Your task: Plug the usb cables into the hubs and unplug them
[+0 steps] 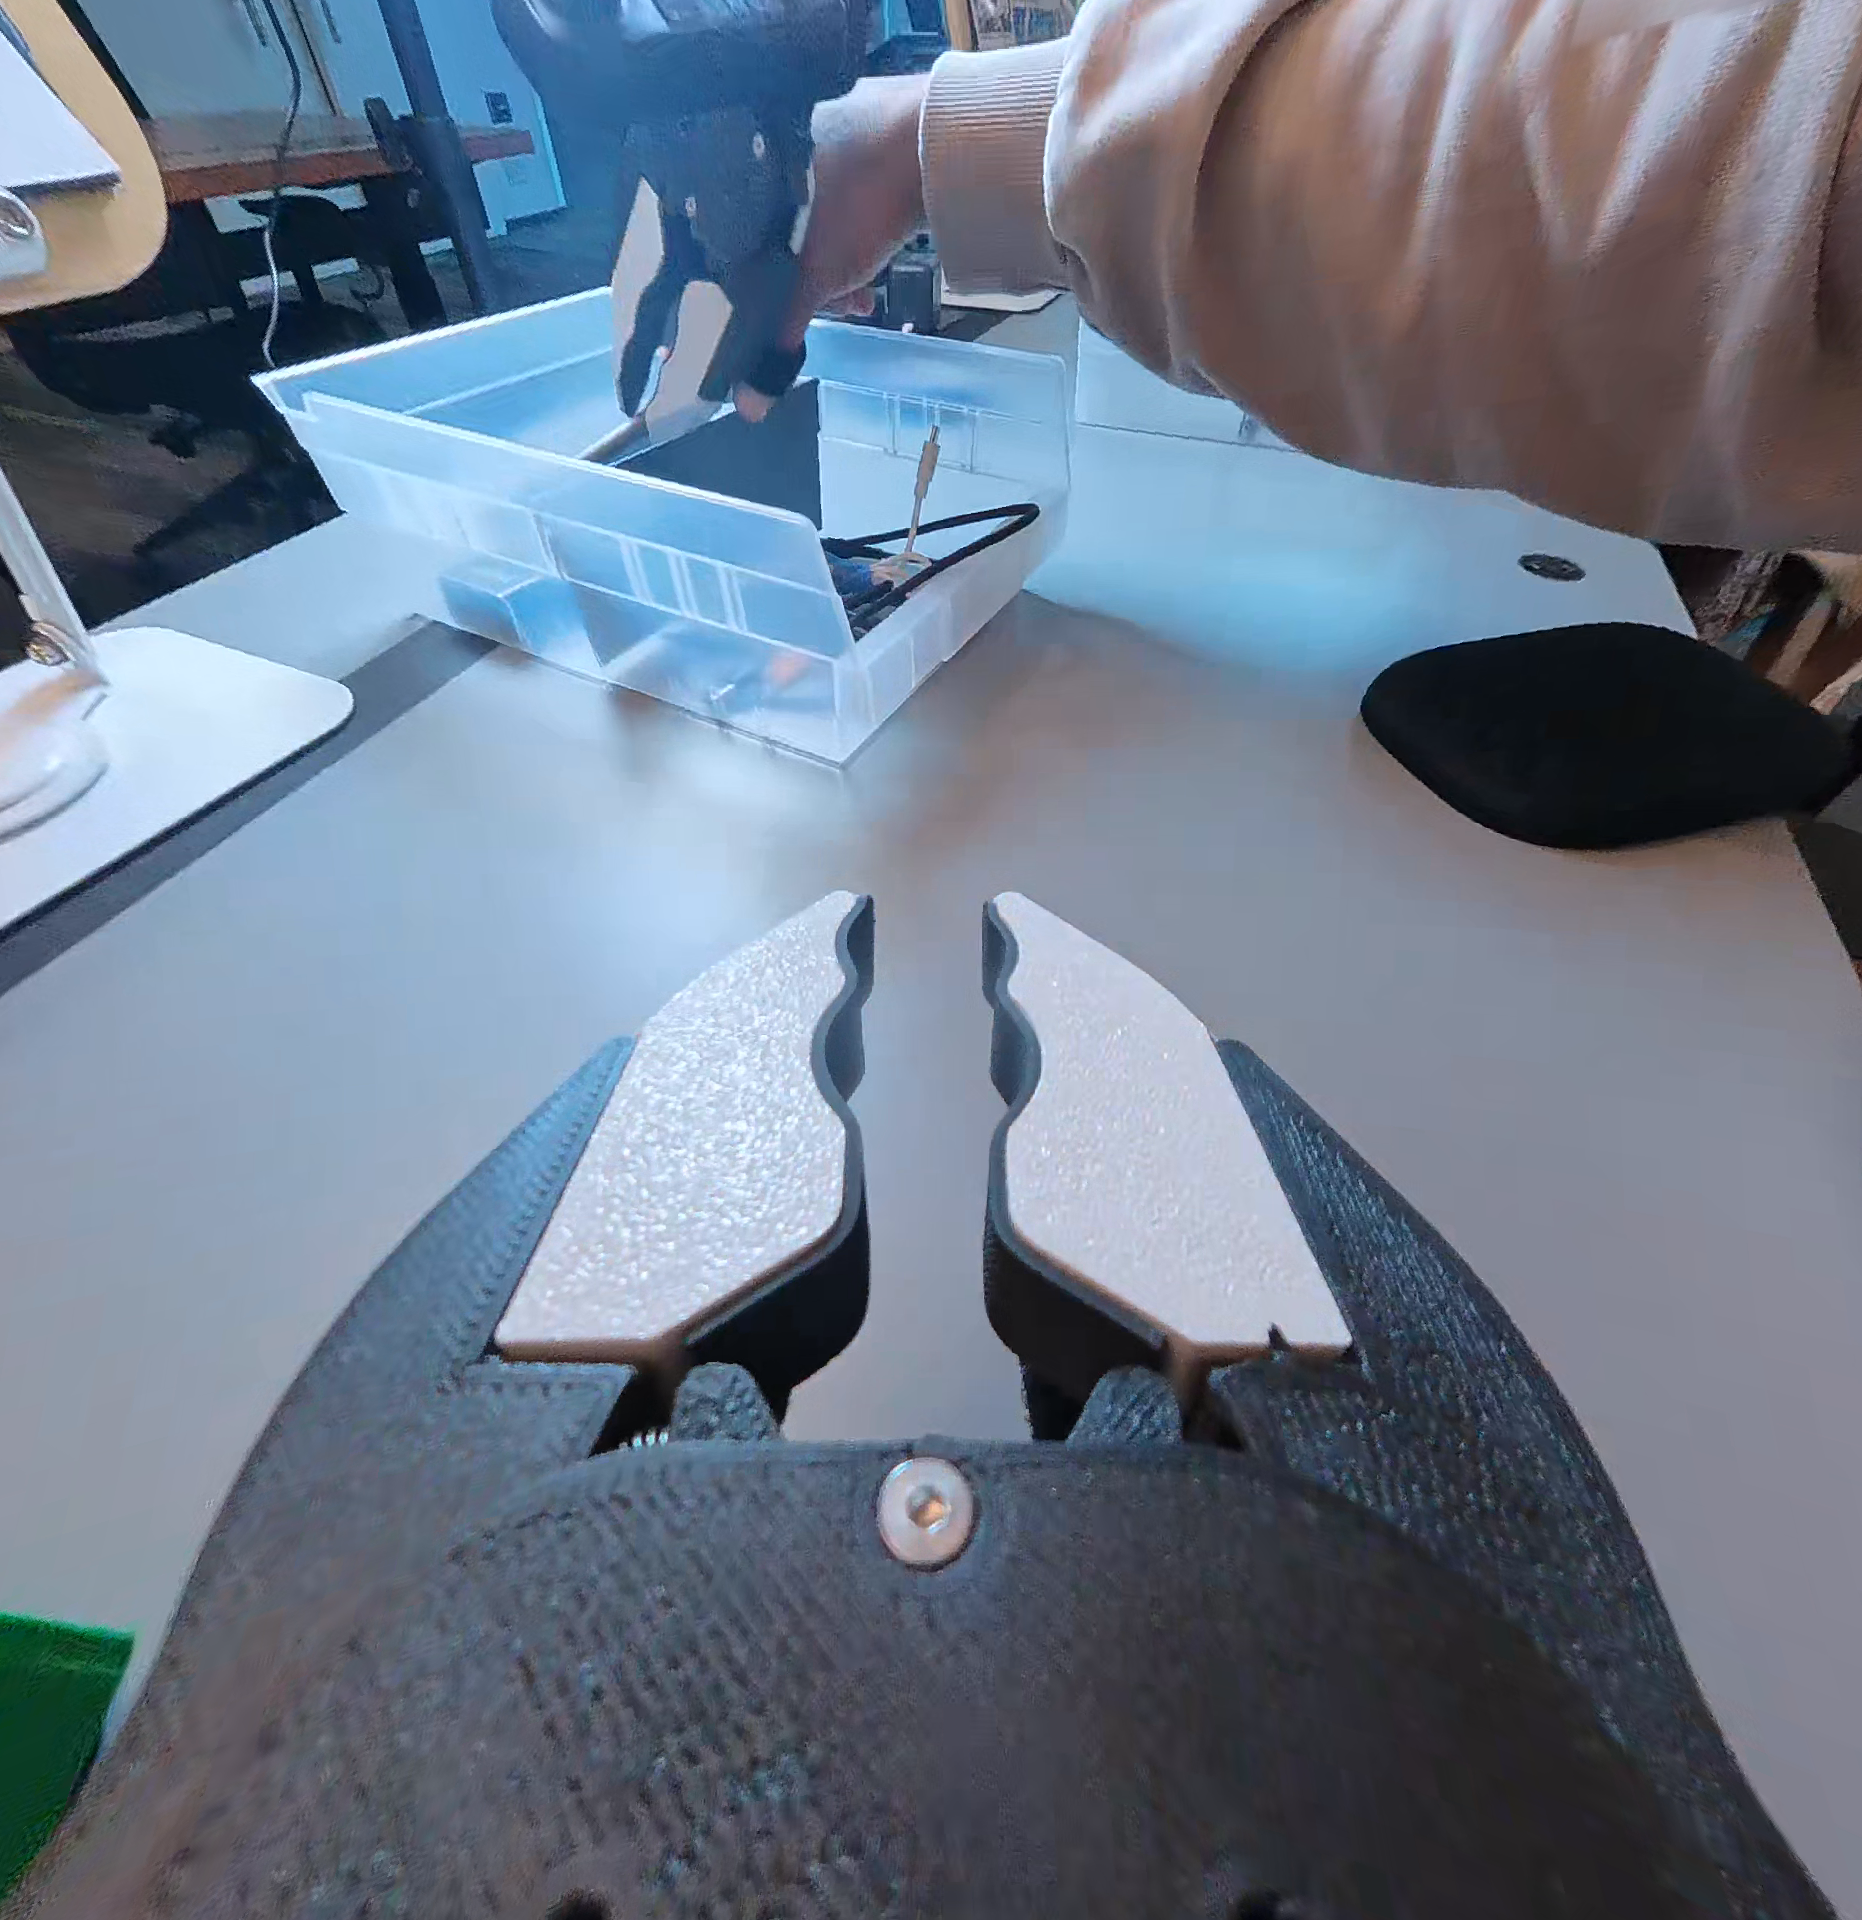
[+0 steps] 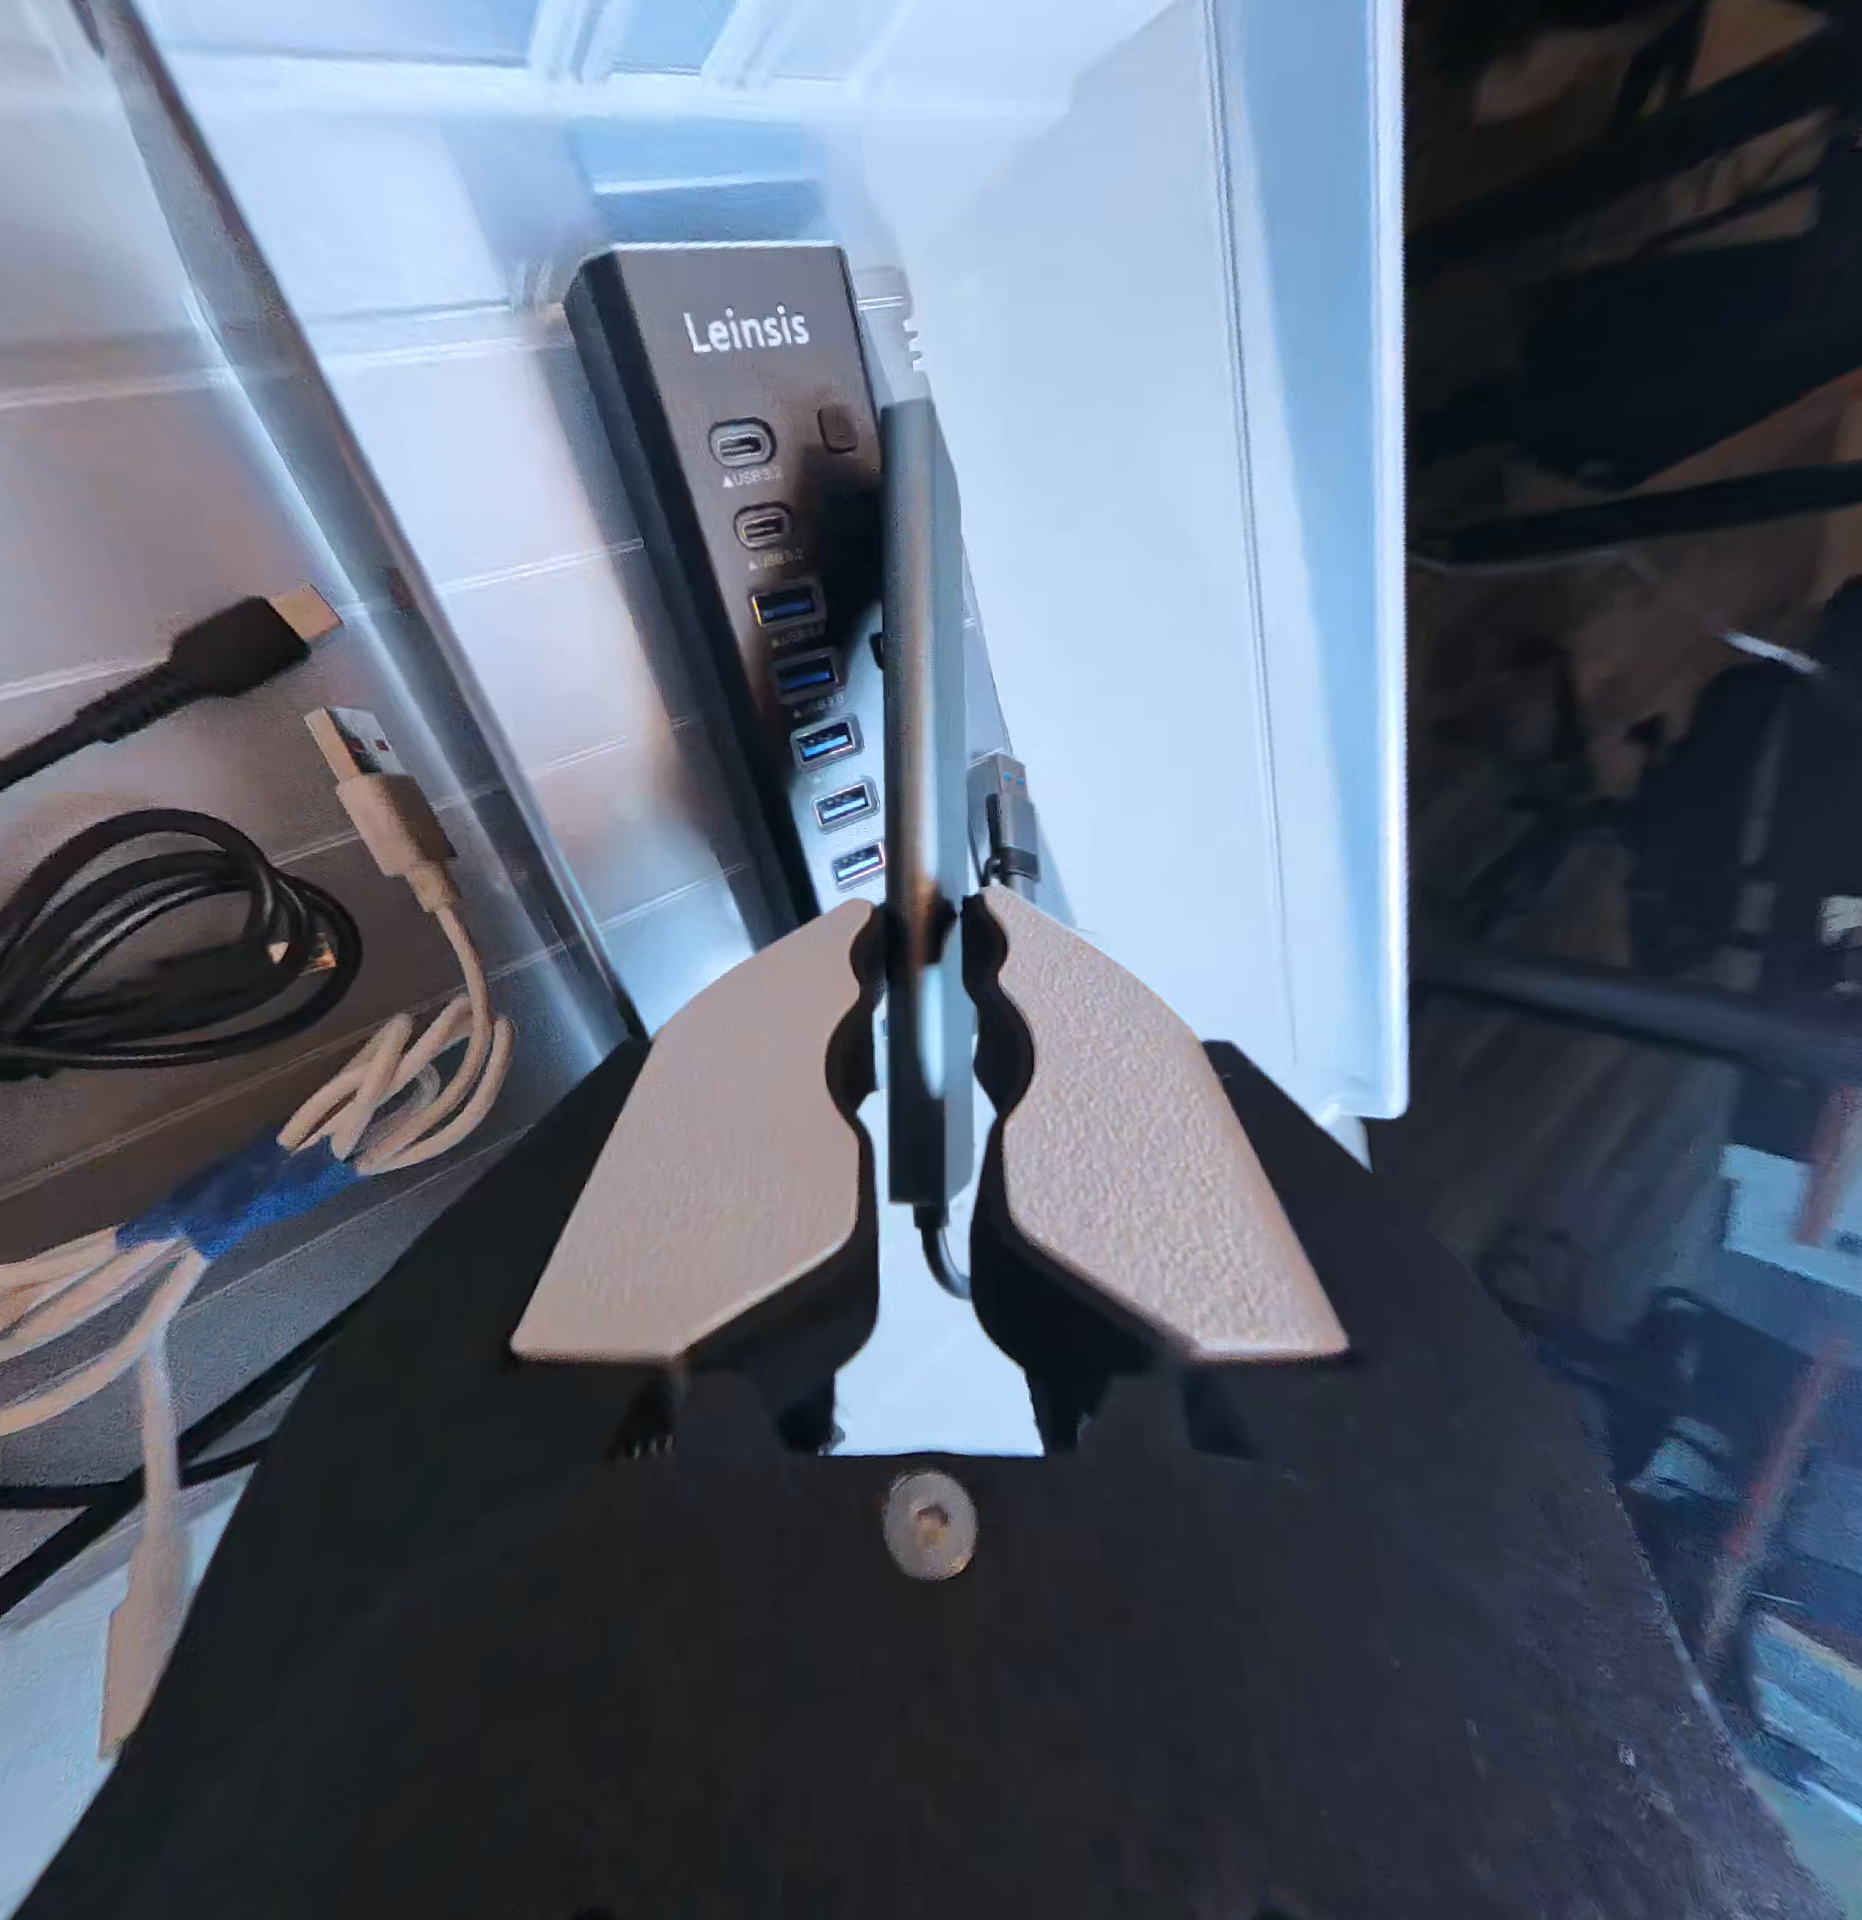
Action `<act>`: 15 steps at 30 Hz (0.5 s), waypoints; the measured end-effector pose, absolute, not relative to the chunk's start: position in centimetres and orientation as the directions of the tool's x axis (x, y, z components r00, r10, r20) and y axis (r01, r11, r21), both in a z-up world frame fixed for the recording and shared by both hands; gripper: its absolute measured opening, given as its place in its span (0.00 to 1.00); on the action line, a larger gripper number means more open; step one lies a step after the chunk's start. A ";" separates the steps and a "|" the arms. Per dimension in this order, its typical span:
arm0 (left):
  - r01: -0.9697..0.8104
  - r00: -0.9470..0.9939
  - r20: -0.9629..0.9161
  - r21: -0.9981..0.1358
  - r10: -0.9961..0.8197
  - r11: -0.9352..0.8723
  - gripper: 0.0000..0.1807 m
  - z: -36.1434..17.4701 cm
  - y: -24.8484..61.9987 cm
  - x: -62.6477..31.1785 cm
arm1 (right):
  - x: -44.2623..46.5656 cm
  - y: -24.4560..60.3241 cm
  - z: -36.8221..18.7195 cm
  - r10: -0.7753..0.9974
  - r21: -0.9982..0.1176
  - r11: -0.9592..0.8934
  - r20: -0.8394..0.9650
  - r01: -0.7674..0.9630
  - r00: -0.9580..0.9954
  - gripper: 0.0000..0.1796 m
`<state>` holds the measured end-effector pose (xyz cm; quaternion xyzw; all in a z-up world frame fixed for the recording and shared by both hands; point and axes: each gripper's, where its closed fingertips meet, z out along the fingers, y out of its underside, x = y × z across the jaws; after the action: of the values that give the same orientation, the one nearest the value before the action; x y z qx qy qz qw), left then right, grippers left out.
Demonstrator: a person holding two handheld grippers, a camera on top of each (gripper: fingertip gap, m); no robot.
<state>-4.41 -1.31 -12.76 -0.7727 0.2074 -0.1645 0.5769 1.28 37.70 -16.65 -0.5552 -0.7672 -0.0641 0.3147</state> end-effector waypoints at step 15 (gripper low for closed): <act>-0.053 0.891 0.062 -0.970 -0.450 -0.238 0.20 -12.9 -0.9 -6.0 | 0.2 25.0 -2.4 0.916 -0.817 0.368 0.402 0.444 -0.020 0.23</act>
<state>-5.96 -0.95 -12.87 -0.7688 0.1636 -0.1671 0.5952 0.20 25.03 -2.40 -0.5065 -0.6710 0.2440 0.4835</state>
